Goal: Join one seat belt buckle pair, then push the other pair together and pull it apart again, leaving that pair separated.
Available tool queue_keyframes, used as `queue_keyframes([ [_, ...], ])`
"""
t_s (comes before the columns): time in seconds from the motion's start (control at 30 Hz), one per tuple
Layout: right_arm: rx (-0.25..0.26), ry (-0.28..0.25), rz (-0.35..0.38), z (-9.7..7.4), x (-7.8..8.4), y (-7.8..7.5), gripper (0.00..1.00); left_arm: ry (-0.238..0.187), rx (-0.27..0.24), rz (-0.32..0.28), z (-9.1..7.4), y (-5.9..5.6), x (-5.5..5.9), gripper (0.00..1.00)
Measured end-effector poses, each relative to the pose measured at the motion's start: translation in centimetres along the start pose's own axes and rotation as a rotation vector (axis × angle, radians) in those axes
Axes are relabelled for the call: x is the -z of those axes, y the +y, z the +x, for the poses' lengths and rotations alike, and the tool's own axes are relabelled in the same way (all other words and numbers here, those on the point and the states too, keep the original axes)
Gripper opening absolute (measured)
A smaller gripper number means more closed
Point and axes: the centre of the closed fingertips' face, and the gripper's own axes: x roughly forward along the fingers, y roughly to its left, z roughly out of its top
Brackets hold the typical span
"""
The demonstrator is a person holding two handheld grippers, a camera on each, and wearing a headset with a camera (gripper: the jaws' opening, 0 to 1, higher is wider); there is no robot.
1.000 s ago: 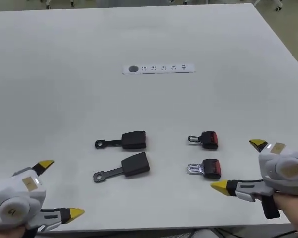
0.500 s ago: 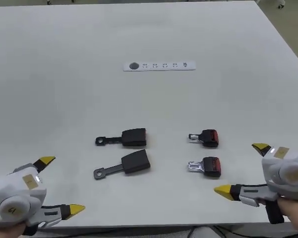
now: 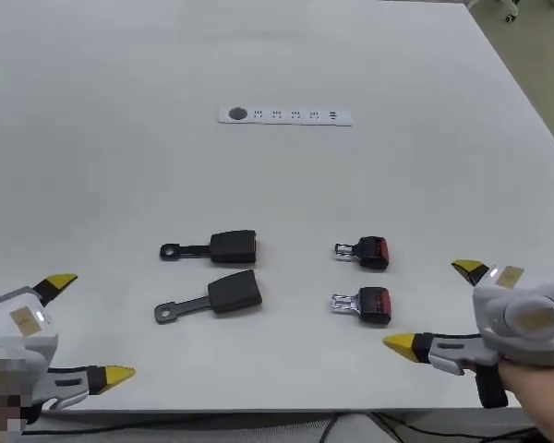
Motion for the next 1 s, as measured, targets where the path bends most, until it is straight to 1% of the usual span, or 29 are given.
queue_keyframes([
  [0.07, -0.002, -0.008, 0.002, 0.0, -0.1, 0.1, 0.88, -0.005, 0.0, -0.017, -0.2, 0.0, -0.1, 0.9],
  [0.1, 0.004, -0.01, 0.007, -0.1, -0.1, 0.0, 0.88, -0.013, -0.001, -0.019, -0.3, 0.0, -0.2, 0.89],
  [0.17, 0.001, -0.012, 0.012, -0.1, -0.2, 0.0, 0.88, -0.02, -0.002, -0.02, -0.2, 0.0, -0.4, 0.89],
  [0.2, 0.007, -0.009, 0.01, -0.2, -0.2, -0.1, 0.88, -0.017, 0.0, -0.02, -0.2, 0.0, -0.3, 0.89],
  [0.27, 0.001, -0.008, 0.014, -0.3, -0.2, -0.1, 0.86, -0.006, 0.005, -0.019, -0.2, -0.1, -0.1, 0.89],
  [0.3, 0.0, -0.007, 0.017, -0.3, -0.2, -0.1, 0.86, 0.027, 0.01, 0.022, -0.3, 0.0, 0.4, 0.88],
  [0.33, -0.009, -0.013, 0.018, -0.4, -0.4, 0.1, 0.85, 0.022, 0.016, 0.03, -0.4, -0.2, 0.2, 0.87],
  [0.37, -0.02, -0.027, 0.017, -0.4, -0.7, 0.3, 0.84, 0.018, 0.016, 0.022, -0.4, -0.3, 0.2, 0.88],
  [0.4, -0.017, -0.027, 0.015, -0.5, -0.7, 0.2, 0.84, 0.011, 0.023, -0.008, -0.5, -0.5, 0.0, 0.88],
  [0.53, -0.023, -0.017, 0.001, -0.2, -0.6, 0.4, 0.82, 0.02, 0.02, 0.003, -0.7, -0.5, 0.2, 0.88],
  [0.6, -0.044, -0.006, -0.009, 0.0, -0.5, 0.8, 0.79, 0.021, 0.027, -0.012, -0.6, -0.4, 0.2, 0.87],
  [0.63, -0.048, -0.009, -0.008, 0.0, -0.6, 0.9, 0.79, 0.015, 0.034, -0.024, -0.6, -0.3, 0.0, 0.85],
  [0.67, -0.054, -0.016, -0.008, 0.0, -0.8, 1.0, 0.79, 0.014, 0.034, -0.024, -0.6, -0.3, 0.0, 0.84],
  [0.73, -0.066, -0.012, -0.017, 0.2, -1.1, 1.2, 0.79, 0.002, 0.057, -0.02, -0.4, -0.5, -0.3, 0.82],
  [0.8, -0.075, -0.008, -0.034, 0.4, -1.2, 1.3, 0.79, 0.007, 0.079, -0.009, -0.2, -0.8, -0.4, 0.79],
  [0.83, -0.082, -0.003, -0.039, 0.5, -1.2, 1.4, 0.76, 0.012, 0.082, -0.005, -0.2, -1.0, -0.6, 0.78],
  [0.87, -0.082, 0.005, -0.052, 0.4, -1.2, 1.4, 0.7, 0.019, 0.089, 0.001, 0.0, -1.2, -0.7, 0.78],
  [0.9, -0.091, 0.03, -0.074, 0.4, -0.8, 1.4, 0.65, 0.019, 0.089, 0.0, 0.1, -1.3, -1.0, 0.77],
  [0.93, -0.087, 0.026, -0.066, 0.6, -0.9, 1.3, 0.64, 0.018, 0.091, 0.001, 0.2, -1.3, -1.3, 0.77],
  [1.0, -0.096, 0.03, -0.071, 0.7, -0.8, 1.4, 0.63, 0.017, 0.099, 0.002, 0.6, -1.5, -1.9, 0.76],
])
